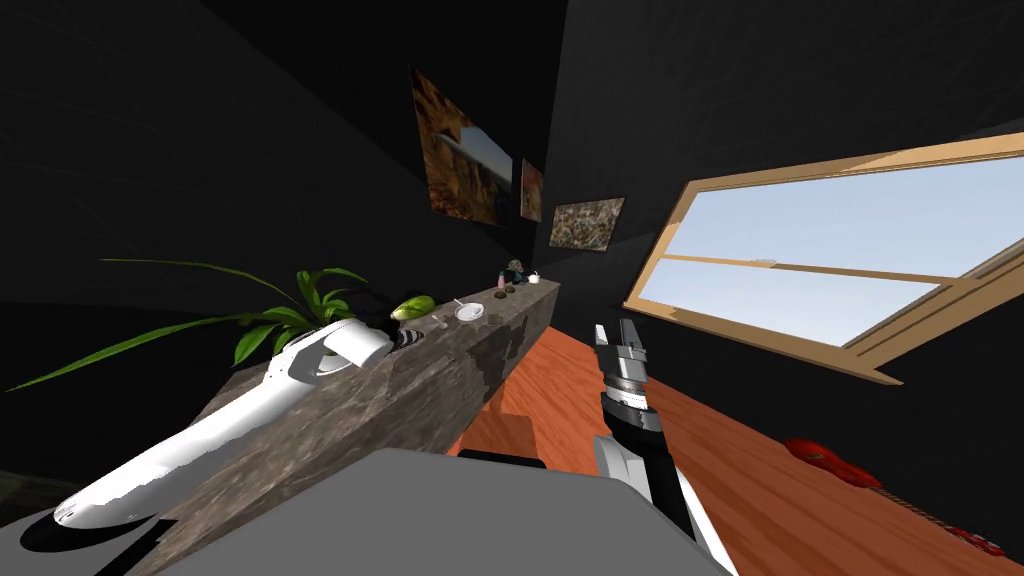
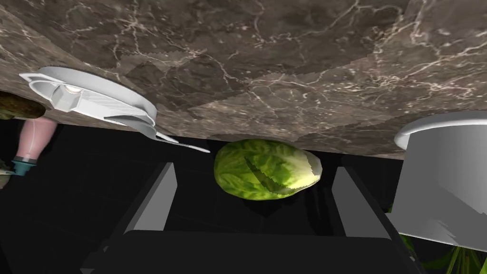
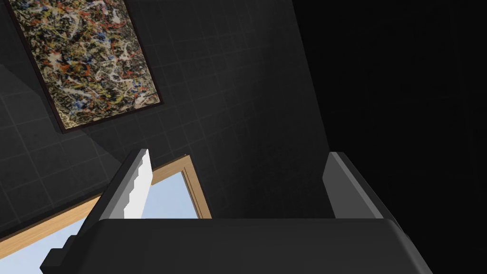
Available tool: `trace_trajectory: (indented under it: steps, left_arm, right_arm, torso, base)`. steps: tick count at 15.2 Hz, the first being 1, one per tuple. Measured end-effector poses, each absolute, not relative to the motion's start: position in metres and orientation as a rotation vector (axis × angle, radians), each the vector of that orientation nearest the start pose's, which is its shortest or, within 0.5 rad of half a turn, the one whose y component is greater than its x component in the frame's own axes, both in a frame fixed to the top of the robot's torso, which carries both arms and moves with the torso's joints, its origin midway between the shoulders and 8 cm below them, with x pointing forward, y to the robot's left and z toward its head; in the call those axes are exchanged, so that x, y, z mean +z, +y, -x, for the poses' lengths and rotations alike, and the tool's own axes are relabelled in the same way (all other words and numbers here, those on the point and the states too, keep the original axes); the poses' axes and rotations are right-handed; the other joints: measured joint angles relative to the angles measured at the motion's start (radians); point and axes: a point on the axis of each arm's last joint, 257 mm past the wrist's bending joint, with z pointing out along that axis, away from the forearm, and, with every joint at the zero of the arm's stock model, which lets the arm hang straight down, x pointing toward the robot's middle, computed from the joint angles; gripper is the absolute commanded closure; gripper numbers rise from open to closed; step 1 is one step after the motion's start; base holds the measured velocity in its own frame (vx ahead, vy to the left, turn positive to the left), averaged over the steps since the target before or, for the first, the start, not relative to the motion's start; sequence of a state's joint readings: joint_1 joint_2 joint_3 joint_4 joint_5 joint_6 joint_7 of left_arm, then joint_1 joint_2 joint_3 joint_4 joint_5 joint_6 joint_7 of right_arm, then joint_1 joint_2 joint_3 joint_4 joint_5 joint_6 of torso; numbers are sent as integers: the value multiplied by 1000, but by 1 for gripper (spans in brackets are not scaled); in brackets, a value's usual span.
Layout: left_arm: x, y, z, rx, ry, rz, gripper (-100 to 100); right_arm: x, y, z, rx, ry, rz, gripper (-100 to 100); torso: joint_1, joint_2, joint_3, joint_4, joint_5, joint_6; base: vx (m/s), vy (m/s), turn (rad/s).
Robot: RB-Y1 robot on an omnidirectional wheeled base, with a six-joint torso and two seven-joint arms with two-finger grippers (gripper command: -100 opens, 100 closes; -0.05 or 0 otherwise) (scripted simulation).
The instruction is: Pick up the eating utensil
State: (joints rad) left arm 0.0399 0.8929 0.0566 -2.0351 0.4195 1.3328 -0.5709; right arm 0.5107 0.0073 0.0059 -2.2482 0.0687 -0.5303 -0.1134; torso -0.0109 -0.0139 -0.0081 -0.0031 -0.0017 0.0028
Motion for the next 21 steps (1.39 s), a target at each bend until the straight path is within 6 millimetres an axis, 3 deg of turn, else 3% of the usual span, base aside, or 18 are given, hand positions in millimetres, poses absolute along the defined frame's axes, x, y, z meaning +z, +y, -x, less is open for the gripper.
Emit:
trace_trajectory:
  steps: [6, 14, 16, 20, 21]
  left_arm:
    - [-223, 478, -408, 177, 2310, 862, -100]
    - [-255, 477, -375, 226, 2453, 908, -100]
    - [-261, 476, -368, 235, 2482, 913, -100]
    - [-272, 480, -372, 235, 2467, 924, -100]
    - [-272, 481, -372, 234, 2465, 924, 100]
  right_arm:
    - [12, -271, -346, 1366, 627, -673, 0]
    - [12, -271, -346, 1365, 627, -673, 0]
    - [12, -271, -346, 1366, 627, -673, 0]
    - [12, -271, -346, 1366, 627, -673, 0]
    - [12, -271, -346, 1366, 627, -673, 0]
  torso:
    - [10, 1, 0, 0, 3, -1]
    - [13, 2, 1, 0, 3, -1]
    - [12, 5, 2, 1, 3, -1]
    - [11, 13, 7, 3, 3, -1]
    - [11, 13, 7, 3, 3, -1]
  base:
    - [142, -5, -92]
    - [126, 42, -44]
    - [32, 21, -19]
    - [-28, 22, -32]
    - [2, -6, 45]
